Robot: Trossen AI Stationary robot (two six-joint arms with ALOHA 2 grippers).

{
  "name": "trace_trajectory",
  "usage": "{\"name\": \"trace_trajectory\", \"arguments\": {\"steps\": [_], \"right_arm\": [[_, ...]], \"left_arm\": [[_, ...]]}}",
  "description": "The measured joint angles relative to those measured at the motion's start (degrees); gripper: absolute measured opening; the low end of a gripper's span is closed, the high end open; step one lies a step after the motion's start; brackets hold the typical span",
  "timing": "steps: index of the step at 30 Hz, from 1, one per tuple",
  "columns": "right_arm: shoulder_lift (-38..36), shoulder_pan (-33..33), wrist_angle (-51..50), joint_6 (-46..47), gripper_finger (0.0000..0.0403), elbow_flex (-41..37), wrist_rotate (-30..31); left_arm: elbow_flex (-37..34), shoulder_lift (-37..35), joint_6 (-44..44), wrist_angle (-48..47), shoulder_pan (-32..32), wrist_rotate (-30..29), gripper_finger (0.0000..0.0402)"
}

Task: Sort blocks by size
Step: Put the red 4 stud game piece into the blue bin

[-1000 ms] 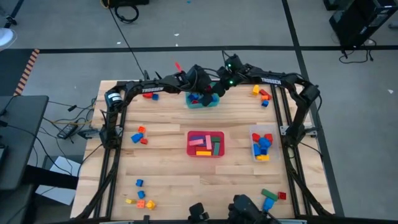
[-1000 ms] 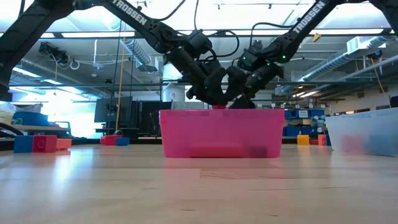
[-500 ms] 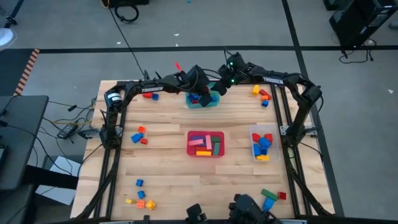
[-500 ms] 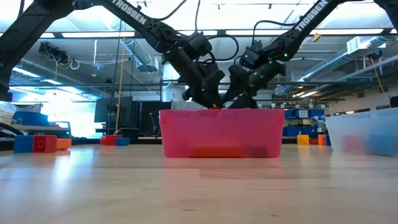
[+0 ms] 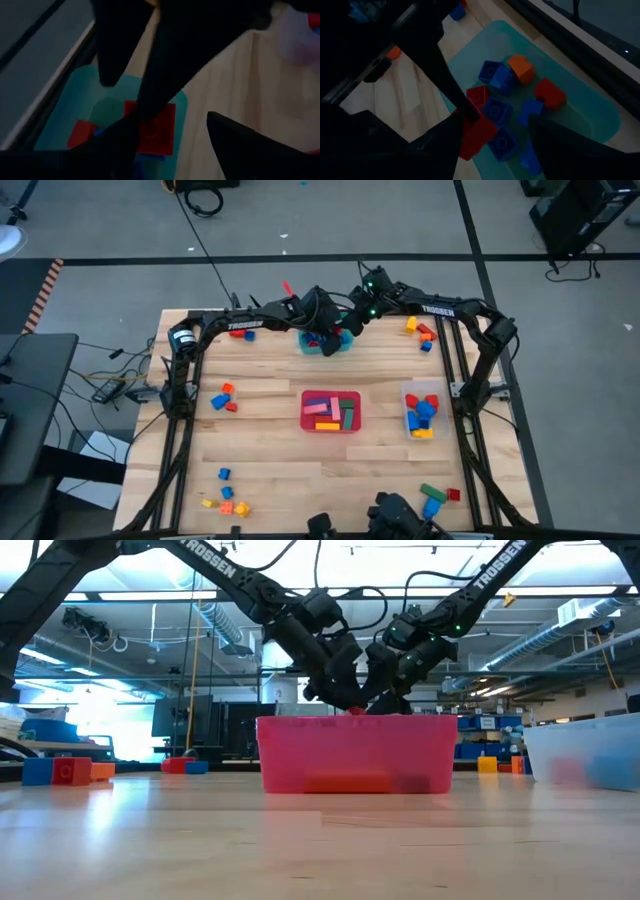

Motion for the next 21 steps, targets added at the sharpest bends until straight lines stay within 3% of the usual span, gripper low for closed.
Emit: {"name": "trace_trajectory", "arguments": {"steps": [3, 11, 16, 21], "right_arm": [[0.0, -0.4, 0.0, 0.0, 0.0237, 0.0, -0.1], [0.0, -1.7, -0.2, -0.2, 0.0237, 0.0, -1.8], [0.0, -2.3, -1.0, -1.6, 0.0237, 0.0, -1.8], [0.0, -2.5, -1.9, -3.1, 0.0237, 0.0, -2.0]], "left_arm": [[0.0, 0.0, -4.1, -0.6, -0.1, -1.7, 0.0241], [0.0, 0.0, -2.2, -1.1, 0.0, -6.5, 0.0241], [0.0, 0.0, -7.0, -1.3, 0.0, -10.0, 0.0241], [0.0, 0.0, -7.6, -6.7, 0.6, -11.4, 0.0257]]}}
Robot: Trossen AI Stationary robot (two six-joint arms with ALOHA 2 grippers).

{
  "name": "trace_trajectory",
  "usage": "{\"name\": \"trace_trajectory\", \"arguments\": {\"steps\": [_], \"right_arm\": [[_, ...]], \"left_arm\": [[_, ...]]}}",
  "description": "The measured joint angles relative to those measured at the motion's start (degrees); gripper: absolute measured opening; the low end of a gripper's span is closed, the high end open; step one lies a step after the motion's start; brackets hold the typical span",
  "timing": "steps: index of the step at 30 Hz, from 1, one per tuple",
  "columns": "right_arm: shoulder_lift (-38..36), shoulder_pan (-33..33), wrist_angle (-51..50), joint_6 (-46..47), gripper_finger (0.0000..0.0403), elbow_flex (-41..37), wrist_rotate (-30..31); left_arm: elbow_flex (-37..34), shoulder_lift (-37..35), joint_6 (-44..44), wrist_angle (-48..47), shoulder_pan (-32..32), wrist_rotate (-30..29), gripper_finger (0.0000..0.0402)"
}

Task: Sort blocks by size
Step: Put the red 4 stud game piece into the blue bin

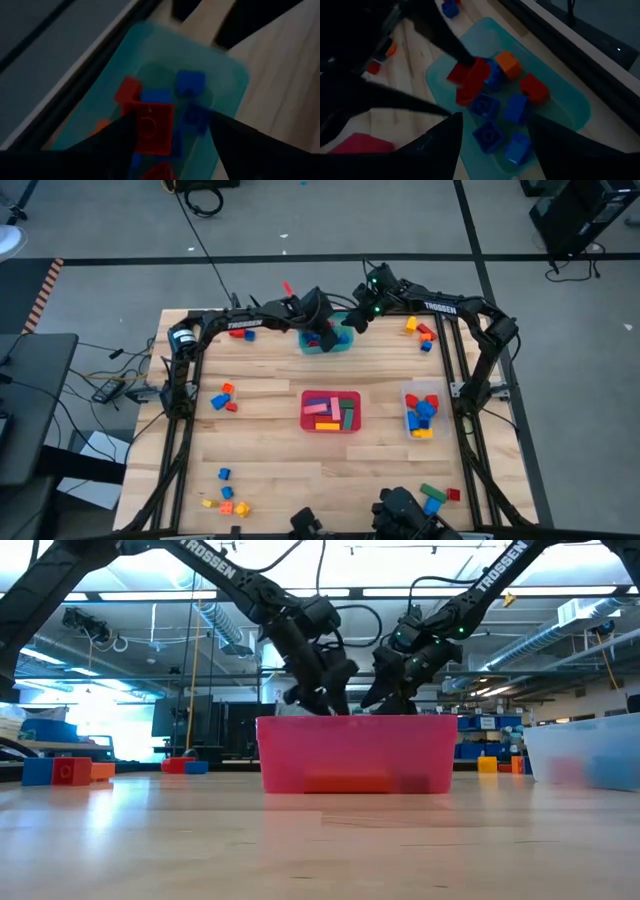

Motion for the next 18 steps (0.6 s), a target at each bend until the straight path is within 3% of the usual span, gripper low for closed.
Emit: {"name": "trace_trajectory", "arguments": {"steps": [4, 10, 18], "right_arm": [[0.0, 0.0, 0.0, -0.8, 0.0237, 0.0, -1.4], [0.0, 0.0, 0.0, -1.3, 0.0237, 0.0, -1.6], [0.0, -0.3, 1.4, -1.4, 0.0237, 0.0, -4.0]], "left_arm": [[0.0, 0.0, -2.5, -3.4, 0.2, -0.4, 0.0297], [0.0, 0.0, -0.4, -0.7, 0.1, -0.4, 0.0356], [0.0, 0.0, 0.5, 4.6, -0.1, -0.5, 0.0376]]}}
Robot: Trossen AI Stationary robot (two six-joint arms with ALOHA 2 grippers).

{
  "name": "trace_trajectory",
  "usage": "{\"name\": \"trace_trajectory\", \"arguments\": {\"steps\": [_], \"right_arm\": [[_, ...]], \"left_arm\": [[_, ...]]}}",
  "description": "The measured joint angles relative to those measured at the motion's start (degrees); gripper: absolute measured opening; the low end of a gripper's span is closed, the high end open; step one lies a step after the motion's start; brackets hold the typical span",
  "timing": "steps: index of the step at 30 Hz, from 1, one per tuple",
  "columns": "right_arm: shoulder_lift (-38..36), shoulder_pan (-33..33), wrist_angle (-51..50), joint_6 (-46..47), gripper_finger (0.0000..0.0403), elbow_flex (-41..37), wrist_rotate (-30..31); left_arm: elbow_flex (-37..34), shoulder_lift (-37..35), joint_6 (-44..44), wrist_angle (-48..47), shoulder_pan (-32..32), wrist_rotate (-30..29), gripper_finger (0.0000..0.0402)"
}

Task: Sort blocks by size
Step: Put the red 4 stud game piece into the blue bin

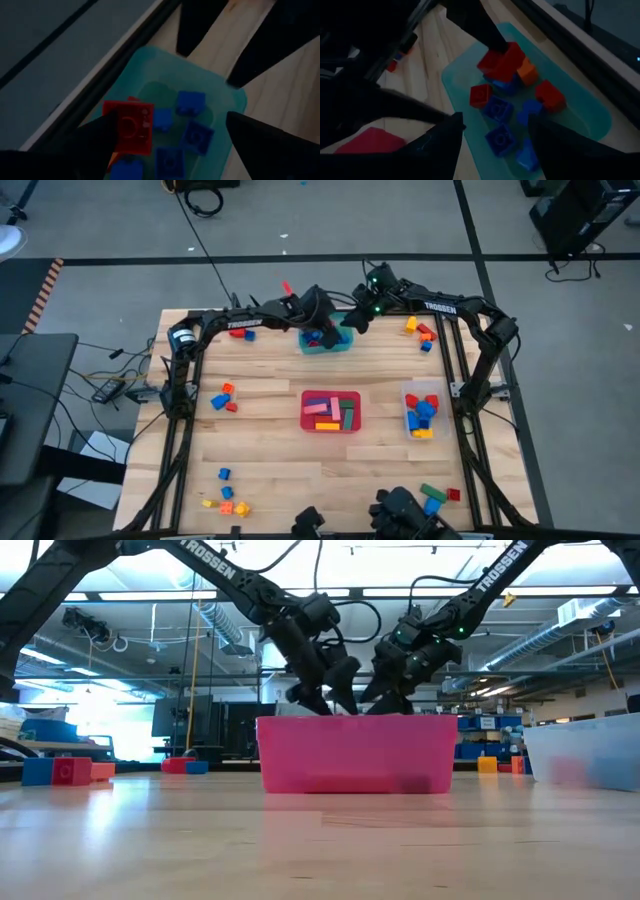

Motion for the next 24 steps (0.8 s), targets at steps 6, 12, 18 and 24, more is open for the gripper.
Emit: {"name": "trace_trajectory", "arguments": {"steps": [6, 12, 18, 24], "right_arm": [[0.0, 0.6, 5.2, 0.3, 0.0237, 0.0, -1.9], [0.1, 1.8, 7.2, -1.2, 0.0237, 0.0, 9.2], [0.4, 2.1, 3.4, -4.4, 0.0237, -0.1, 12.5], [0.6, 2.1, 1.6, -4.5, 0.0237, -0.3, 12.1]], "left_arm": [[0.0, 0.0, 2.2, 4.9, -1.1, 0.0, 0.0376], [0.0, 0.0, 3.3, 9.2, -2.1, -0.2, 0.0376], [0.0, 0.0, 3.2, 9.0, -2.5, 0.2, 0.0376], [0.0, 0.0, 3.0, 2.8, -3.3, 0.3, 0.0376]]}}
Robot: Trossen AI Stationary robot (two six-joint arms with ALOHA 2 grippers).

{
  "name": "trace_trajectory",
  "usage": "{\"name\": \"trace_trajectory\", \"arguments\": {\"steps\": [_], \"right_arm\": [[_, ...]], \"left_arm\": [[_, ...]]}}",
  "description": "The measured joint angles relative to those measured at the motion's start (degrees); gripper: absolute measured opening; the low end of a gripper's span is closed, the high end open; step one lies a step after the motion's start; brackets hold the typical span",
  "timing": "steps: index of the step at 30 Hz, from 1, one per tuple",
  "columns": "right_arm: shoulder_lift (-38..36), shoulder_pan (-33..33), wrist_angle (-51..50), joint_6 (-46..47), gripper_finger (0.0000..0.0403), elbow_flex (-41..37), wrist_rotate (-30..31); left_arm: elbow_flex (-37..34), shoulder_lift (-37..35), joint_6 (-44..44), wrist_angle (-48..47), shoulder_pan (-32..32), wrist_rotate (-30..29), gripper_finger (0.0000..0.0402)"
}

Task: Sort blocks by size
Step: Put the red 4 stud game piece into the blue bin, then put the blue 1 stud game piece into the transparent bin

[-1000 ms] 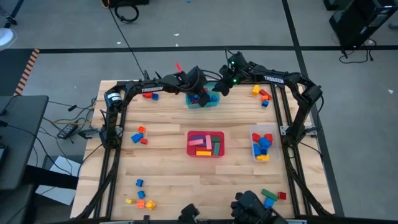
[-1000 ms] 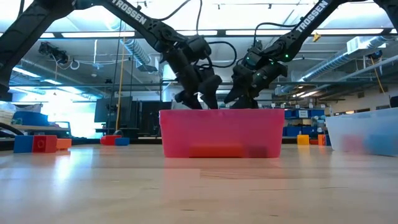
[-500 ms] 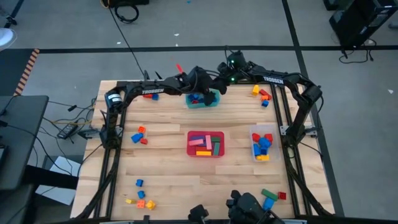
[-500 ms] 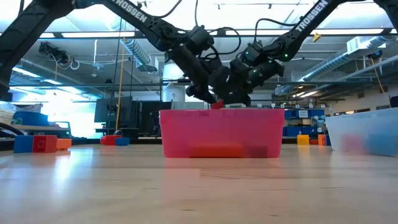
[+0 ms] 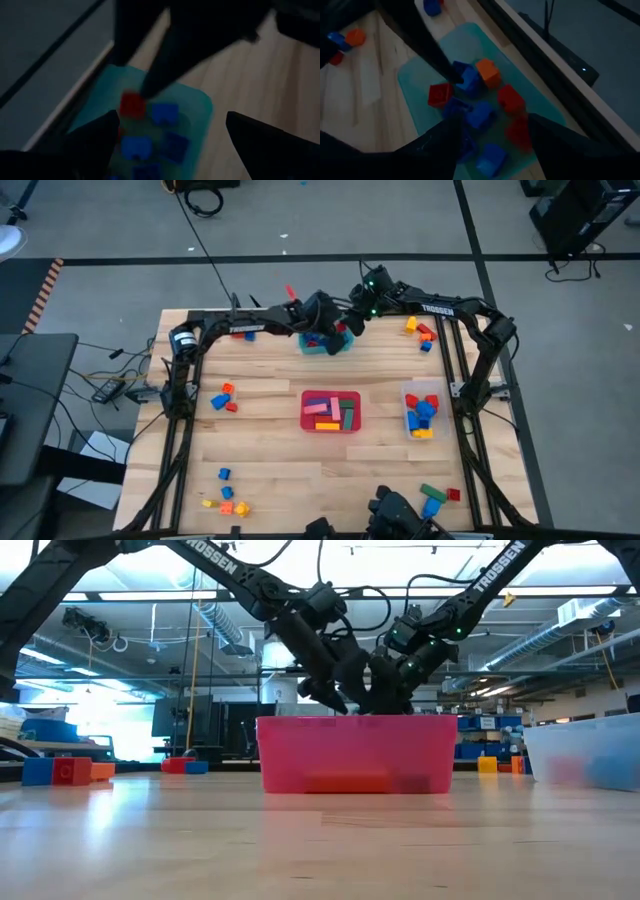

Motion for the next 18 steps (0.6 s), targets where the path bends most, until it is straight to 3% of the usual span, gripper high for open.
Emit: {"name": "trace_trajectory", "arguments": {"steps": [9, 12, 18], "right_arm": [[-0.2, 0.0, 0.4, 0.0, 0.0237, 0.0, -2.6], [-1.4, -1.5, -0.1, 0.6, 0.0237, 0.0, -2.8], [-4.9, -6.2, -6.6, 1.1, 0.0237, 0.0, -2.6]], "left_arm": [[0.0, -0.2, -0.2, -2.5, -0.4, -0.3, 0.0376], [0.0, -1.8, -4.0, -3.8, 0.0, -0.2, 0.0376], [0.0, -8.4, -9.1, -14.3, 0.8, -5.2, 0.0376]]}}
